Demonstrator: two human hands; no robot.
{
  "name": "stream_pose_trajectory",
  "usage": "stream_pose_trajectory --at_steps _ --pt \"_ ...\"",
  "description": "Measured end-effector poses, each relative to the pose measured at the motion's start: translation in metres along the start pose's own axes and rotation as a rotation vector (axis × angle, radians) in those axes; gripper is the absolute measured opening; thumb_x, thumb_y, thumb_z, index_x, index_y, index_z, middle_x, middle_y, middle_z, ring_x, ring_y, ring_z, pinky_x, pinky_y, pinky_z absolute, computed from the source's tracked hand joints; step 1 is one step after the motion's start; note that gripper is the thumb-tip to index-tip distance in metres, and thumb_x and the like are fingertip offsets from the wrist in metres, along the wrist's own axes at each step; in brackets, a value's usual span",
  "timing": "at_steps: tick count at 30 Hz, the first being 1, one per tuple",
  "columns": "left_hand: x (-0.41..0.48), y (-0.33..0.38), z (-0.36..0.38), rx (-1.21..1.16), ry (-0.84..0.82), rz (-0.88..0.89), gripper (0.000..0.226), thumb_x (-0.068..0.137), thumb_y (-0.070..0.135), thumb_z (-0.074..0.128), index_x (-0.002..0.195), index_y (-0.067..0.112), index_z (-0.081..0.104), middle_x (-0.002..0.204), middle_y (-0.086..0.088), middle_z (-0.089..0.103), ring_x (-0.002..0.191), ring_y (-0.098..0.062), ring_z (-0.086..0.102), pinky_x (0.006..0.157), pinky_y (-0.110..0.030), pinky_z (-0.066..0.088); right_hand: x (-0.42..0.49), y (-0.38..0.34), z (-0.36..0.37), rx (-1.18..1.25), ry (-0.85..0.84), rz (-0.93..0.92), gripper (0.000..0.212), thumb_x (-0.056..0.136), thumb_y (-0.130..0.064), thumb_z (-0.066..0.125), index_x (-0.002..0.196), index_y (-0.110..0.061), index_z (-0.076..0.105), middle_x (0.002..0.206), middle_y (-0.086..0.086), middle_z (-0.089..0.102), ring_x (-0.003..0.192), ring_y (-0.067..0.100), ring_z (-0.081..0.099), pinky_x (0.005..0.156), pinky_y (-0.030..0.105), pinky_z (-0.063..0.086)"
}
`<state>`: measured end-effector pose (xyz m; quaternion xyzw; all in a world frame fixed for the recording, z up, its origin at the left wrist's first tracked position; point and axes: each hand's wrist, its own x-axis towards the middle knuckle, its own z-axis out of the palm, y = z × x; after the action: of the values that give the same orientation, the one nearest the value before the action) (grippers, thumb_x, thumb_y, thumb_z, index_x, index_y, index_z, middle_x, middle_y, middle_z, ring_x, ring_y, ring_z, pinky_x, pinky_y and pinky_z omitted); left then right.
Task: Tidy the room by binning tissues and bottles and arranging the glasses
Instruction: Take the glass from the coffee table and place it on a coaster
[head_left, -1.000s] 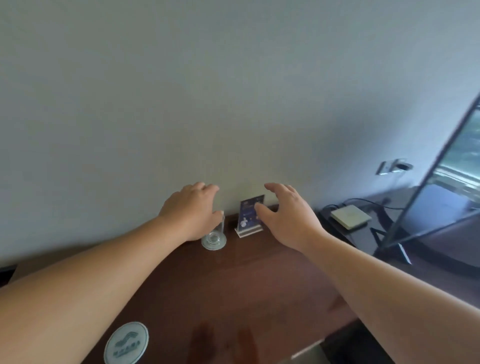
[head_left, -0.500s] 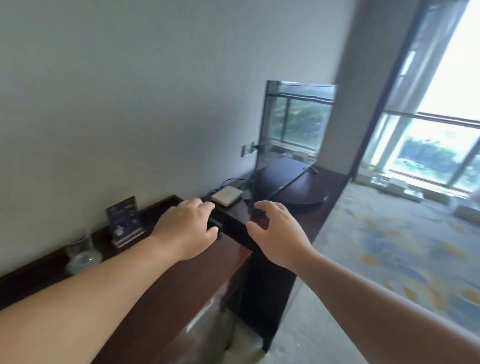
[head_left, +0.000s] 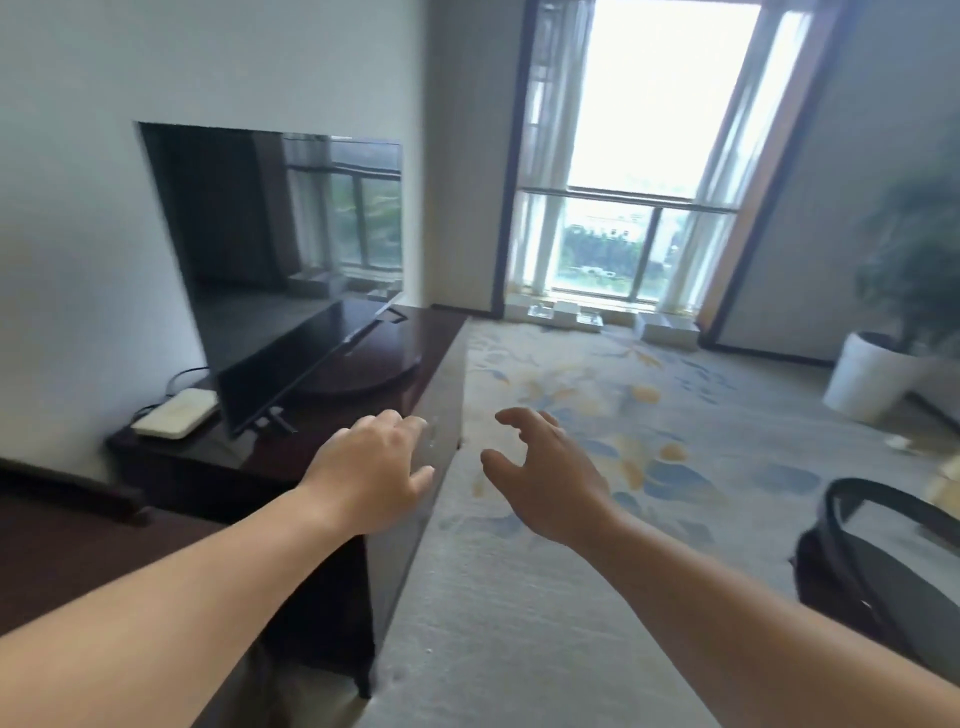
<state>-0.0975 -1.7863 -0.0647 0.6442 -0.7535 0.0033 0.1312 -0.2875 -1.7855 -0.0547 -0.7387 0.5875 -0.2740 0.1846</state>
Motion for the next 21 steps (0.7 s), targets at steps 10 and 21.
stream_pose_trajectory --at_steps 10,21 --pt "0.083 0.135 0.06 -0.07 -0.128 0.326 0.06 0.09 0.048 0.049 0.144 0.024 0.034 0.141 0.002 0.046 0.129 -0.019 0.044 0.105 -0.036 0.039 -0.019 0.121 -0.073 -0.025 0.161 0.287 0.05 0.091 -0.041 0.055 0.137 -0.025 0.046 0.141 -0.004 0.045 0.123 0.013 0.049 0.099 0.03 0.042" --pt "0.179 0.226 0.096 -0.163 -0.2 0.68 0.059 0.091 0.049 0.048 0.145 0.027 0.034 0.143 0.005 0.044 0.132 -0.017 0.042 0.1 -0.032 0.039 -0.021 0.188 -0.114 -0.065 0.369 0.595 0.052 0.091 -0.04 0.054 0.139 -0.023 0.044 0.141 -0.005 0.044 0.122 0.011 0.047 0.091 0.023 0.04"
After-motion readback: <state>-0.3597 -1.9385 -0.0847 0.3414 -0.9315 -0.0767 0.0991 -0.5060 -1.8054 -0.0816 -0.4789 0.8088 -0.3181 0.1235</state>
